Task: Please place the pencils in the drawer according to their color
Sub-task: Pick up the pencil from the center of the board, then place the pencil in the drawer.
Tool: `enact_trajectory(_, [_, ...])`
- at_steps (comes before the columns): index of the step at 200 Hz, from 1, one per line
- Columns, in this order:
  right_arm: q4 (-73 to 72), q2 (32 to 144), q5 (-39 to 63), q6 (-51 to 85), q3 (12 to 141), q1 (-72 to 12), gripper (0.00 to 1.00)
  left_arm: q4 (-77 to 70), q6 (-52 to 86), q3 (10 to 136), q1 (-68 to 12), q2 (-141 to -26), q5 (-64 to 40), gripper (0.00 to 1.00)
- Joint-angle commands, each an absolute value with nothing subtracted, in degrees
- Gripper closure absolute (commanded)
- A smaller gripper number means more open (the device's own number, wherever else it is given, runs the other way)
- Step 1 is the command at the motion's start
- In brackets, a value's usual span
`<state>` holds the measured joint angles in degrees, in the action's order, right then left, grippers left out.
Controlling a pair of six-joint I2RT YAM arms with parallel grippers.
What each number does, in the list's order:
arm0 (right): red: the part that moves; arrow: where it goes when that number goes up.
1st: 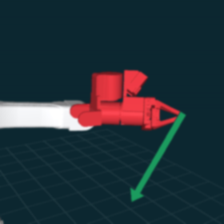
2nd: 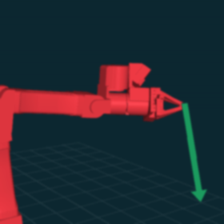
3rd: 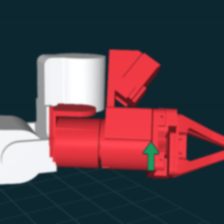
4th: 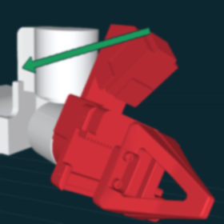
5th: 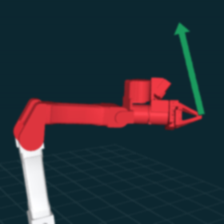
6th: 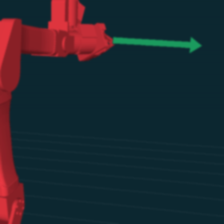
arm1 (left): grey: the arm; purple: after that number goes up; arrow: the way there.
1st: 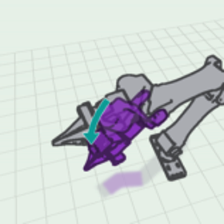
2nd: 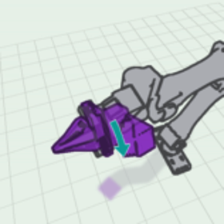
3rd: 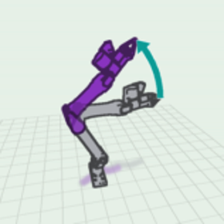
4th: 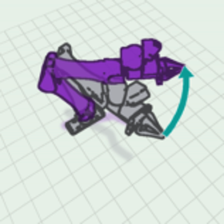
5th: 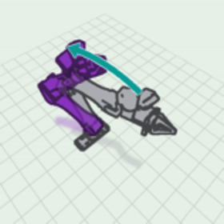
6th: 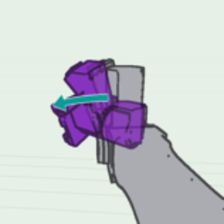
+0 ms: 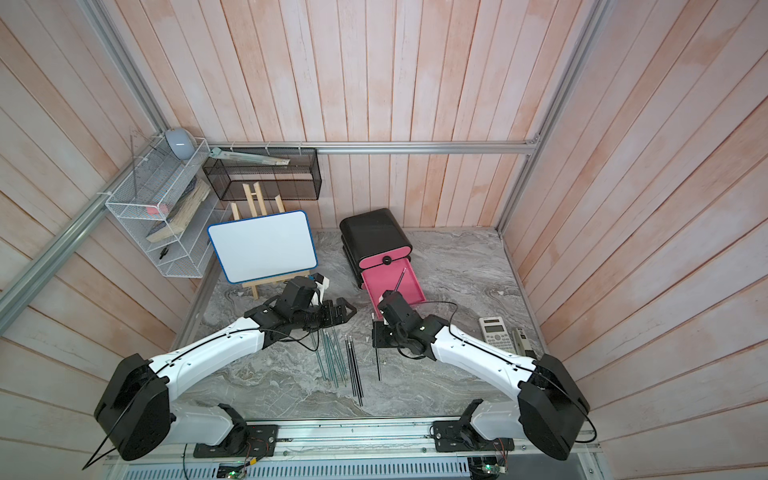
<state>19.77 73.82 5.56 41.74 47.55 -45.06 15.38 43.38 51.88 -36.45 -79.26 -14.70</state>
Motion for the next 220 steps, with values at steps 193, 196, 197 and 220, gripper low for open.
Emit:
enact_trajectory(193, [-6.1, 91.6, 15.6, 53.0, 54.8, -19.4, 1.00, 16.0, 42.9, 57.2, -37.6, -82.4, -14.6, 0.00])
enact_trajectory(196, [-6.3, 92.0, 15.6, 53.0, 55.0, -19.3, 1.00, 16.1, 42.9, 57.2, -37.6, -82.4, -14.5, 0.00])
enact_trajectory(197, [-6.3, 92.1, 15.6, 53.0, 55.1, -19.3, 1.00, 16.1, 42.9, 57.2, -37.6, -82.4, -14.5, 0.00])
enact_trajectory(220, [-6.8, 95.0, 15.8, 52.7, 57.1, -19.1, 1.00, 16.1, 42.9, 57.1, -37.7, -82.2, -14.4, 0.01])
